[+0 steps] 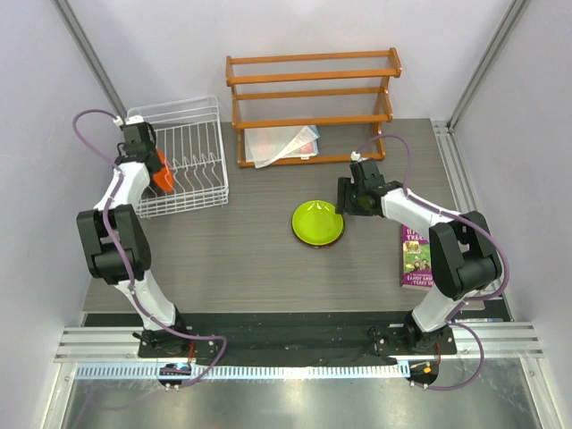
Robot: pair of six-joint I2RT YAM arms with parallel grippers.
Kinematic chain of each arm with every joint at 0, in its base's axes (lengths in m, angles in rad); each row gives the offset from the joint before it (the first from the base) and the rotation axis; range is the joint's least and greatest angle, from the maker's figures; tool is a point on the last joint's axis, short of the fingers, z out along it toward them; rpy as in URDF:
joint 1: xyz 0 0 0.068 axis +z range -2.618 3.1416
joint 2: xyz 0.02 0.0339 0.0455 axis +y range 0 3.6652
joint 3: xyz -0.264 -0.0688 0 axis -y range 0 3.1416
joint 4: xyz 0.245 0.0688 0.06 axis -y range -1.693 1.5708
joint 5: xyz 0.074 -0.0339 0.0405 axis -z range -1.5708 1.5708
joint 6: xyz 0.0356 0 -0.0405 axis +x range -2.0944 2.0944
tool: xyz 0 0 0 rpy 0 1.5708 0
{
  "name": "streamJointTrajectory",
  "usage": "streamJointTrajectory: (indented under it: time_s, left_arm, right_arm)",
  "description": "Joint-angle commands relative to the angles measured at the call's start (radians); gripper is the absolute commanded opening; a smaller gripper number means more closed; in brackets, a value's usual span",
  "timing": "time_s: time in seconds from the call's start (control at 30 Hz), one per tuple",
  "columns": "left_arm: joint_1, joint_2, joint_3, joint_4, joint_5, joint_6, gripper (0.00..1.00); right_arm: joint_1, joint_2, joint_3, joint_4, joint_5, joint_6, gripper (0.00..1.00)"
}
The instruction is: Unload the plates from the dish rack
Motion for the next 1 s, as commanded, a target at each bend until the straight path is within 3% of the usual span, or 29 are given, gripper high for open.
streamJointTrajectory:
  time_s: [0.0,0.17,0.3,0.37,0.5,0.73,0.97]
  left_arm:
    - [0.011,-0.162,0.044,-0.003,-0.008,-0.094,0.00]
    - [0.010,-0.252,0.028,-0.038,-0.025,-0.094,0.00]
    - [0.011,-0.332,-0.010,-0.066,0.039,-0.123,0.00]
    - [0.010,-0.369,-0.034,-0.081,0.121,-0.188,0.00]
    - [0.008,-0.498,-0.197,0.041,0.443,-0.371,0.00]
    - [-0.053,-0.602,-0.396,0.212,0.658,-0.557,0.00]
    - [-0.166,-0.657,-0.530,0.391,0.732,-0.689,0.00]
  right_arm:
    - [0.006,-0.032,-0.004,0.025,-0.014,-0.018,0.61]
    - [0.007,-0.052,0.011,0.016,-0.018,-0.033,0.62]
    - [0.013,-0.095,0.031,0.013,-0.069,-0.033,0.62]
    - [0.032,-0.111,0.051,0.015,-0.110,-0.035,0.63]
    - [0.068,-0.126,0.128,0.059,-0.268,-0.009,0.67]
    - [0.122,-0.108,0.104,0.449,-0.566,0.224,0.69]
    - [0.185,0.001,0.088,0.738,-0.673,0.424,0.70]
